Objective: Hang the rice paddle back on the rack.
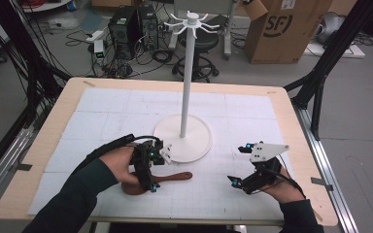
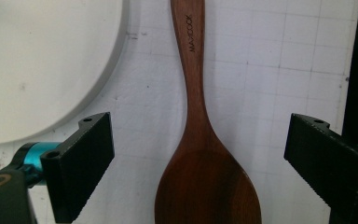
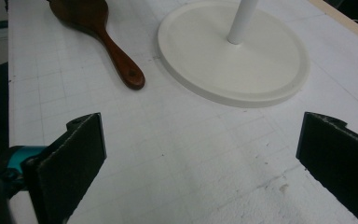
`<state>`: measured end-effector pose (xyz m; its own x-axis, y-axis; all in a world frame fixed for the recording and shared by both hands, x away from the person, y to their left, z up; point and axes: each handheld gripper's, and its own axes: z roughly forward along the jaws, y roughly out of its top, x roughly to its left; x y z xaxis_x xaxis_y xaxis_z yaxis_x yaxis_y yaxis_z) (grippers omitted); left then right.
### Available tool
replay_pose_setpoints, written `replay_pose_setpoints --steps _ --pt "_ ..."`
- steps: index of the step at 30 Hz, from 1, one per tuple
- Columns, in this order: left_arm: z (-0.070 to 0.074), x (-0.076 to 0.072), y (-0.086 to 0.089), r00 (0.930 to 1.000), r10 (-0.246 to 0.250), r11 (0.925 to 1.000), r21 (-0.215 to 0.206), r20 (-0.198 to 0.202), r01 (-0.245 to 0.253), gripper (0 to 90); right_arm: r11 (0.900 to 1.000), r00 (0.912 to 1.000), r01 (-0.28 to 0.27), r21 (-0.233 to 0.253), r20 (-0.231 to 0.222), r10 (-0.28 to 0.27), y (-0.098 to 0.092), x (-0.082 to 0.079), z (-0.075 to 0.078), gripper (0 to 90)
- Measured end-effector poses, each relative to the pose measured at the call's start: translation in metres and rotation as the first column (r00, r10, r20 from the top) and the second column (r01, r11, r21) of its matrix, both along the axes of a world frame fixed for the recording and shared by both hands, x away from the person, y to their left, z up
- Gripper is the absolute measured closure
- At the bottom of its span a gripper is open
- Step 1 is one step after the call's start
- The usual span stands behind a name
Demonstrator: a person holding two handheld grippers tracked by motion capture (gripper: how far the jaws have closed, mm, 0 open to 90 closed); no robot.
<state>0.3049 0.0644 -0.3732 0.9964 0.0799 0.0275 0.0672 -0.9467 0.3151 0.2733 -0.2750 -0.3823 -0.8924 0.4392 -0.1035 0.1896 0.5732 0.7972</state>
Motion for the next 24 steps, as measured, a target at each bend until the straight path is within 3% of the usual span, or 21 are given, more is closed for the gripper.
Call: replay_pose_setpoints --steps 5,24 --pt "-0.002 0.002 -0.007 0.9999 0.004 0.9998 0.017 0.012 -0.004 11.4 1.000 1.0000 0.002 0.001 0.001 -0.002 0.000 0.000 0.000 0.6" --pt "-0.017 0.004 -0.031 0.9999 -0.005 0.9969 0.078 -0.014 0.006 19.1 1.000 1.0000 0.005 -0.007 0.000 -0.005 0.000 0.001 -0.001 0.6"
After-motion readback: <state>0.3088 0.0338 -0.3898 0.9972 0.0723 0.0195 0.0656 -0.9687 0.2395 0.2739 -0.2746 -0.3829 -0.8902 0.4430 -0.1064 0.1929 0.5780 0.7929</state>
